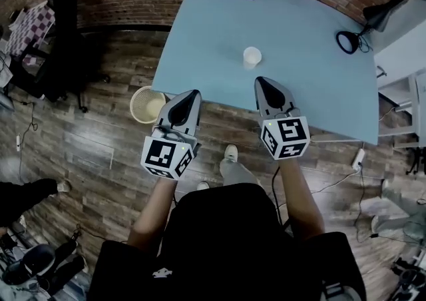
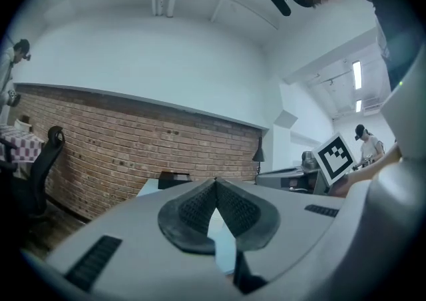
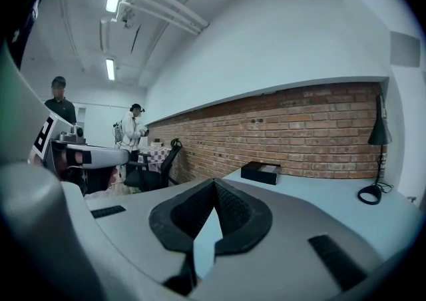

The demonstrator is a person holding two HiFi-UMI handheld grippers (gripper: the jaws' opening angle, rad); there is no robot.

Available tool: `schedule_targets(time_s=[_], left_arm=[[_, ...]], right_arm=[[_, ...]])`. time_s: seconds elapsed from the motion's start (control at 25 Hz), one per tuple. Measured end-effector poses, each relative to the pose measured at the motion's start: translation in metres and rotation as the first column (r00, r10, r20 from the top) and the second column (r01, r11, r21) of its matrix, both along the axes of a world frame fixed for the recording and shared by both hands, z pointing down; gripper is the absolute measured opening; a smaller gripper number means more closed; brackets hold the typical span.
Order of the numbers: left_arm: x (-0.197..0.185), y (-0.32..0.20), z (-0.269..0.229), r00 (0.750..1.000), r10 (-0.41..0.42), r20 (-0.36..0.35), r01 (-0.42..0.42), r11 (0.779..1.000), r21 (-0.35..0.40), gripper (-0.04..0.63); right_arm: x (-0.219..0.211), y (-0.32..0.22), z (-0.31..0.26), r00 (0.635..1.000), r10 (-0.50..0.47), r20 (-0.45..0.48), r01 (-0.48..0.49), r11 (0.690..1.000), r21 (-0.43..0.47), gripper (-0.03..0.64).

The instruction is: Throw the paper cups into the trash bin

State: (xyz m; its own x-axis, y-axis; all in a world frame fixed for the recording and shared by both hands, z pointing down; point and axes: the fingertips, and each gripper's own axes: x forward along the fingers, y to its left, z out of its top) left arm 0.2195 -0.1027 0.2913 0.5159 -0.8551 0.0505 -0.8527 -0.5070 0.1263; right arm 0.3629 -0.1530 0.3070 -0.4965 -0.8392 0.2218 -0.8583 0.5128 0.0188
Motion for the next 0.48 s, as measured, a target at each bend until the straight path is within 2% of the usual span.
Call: schedule_targets(time_s=[0.12,0.24,0.36,0.48], left_arm=[[-0.004,-0.012,0.006,1.000,-0.027,0.000,0.027,0.999,-0.021,0.003],[-0.008,-0.023,0.013,0.999,-0.052,0.001,0.052,0.997,-0.051,0.003],[-0.012,-0.031,0.019,0.996,-0.089,-0.002,0.089,0.994,-0.070,0.003],[-0.016,-0.039,0.024,0.992,-0.124,-0.001,0.124,0.989,-0.085,0.003]], right_arm=[[0.003,-0.021,0.016,0.998,-0.031,-0.052,0.029,0.999,-0.037,0.002],[0.004,-0.042,0.034,0.982,-0.073,-0.175,0.063,0.996,-0.062,0.003],[0.005,-0.061,0.056,0.935,-0.134,-0.329,0.111,0.990,-0.086,0.002],[0.005,-0.078,0.080,0.876,-0.213,-0.433,0.167,0.976,-0.141,0.003]])
